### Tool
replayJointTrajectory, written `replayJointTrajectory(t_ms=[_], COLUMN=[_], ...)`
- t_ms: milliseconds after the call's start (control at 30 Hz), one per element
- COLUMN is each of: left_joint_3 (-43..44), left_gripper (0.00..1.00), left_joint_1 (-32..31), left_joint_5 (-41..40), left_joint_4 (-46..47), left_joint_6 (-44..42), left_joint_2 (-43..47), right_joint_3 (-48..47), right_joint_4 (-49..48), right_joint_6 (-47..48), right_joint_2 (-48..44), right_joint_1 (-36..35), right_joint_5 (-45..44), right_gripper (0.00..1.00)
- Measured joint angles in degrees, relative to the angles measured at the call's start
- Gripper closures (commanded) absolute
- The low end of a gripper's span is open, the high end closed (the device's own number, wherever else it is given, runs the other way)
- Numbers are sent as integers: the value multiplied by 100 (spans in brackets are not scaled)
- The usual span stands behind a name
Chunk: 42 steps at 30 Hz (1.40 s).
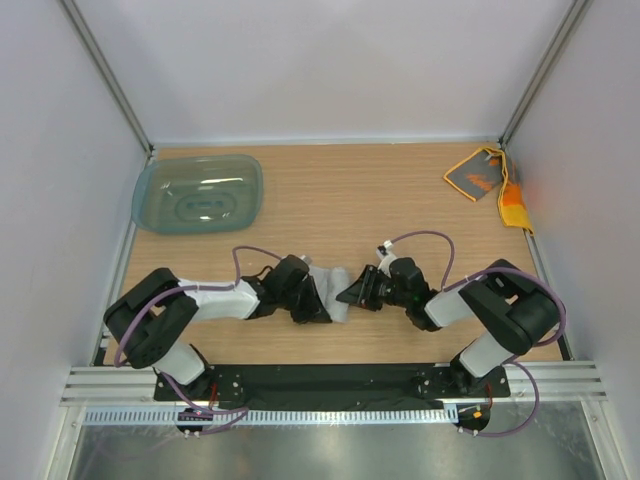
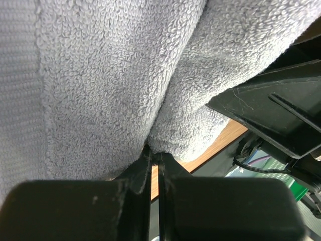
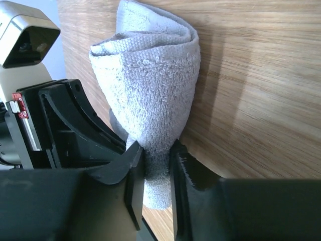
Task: Roll the towels
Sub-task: Roll the towel
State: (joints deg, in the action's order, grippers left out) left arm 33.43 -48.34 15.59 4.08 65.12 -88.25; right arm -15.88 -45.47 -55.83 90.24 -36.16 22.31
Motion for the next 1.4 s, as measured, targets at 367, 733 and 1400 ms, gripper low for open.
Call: replayJointTrajectory(t_ms=[367,733,1400], left_joint_3=[463,1084,1991], left_gripper=[85,76,51], left_joint_1=[-35,-708,-2804], left_joint_5=[-273,-1897,-4629], left_joint_4=[-1023,-2656,-3241], left_joint_6=[-474,-933,-1318], left_joint_2=[90,638,221], right_joint_3=[-90,-1646,-3071], right_joint_4=[1237,4470,6741], right_joint_6=[208,638,142], right_joint_2=[-866,-1147,-507], right_joint_1=[-28,-511,-1178], right_joint_5=[-225,-1515,-2557], right_gripper=[86,92,91])
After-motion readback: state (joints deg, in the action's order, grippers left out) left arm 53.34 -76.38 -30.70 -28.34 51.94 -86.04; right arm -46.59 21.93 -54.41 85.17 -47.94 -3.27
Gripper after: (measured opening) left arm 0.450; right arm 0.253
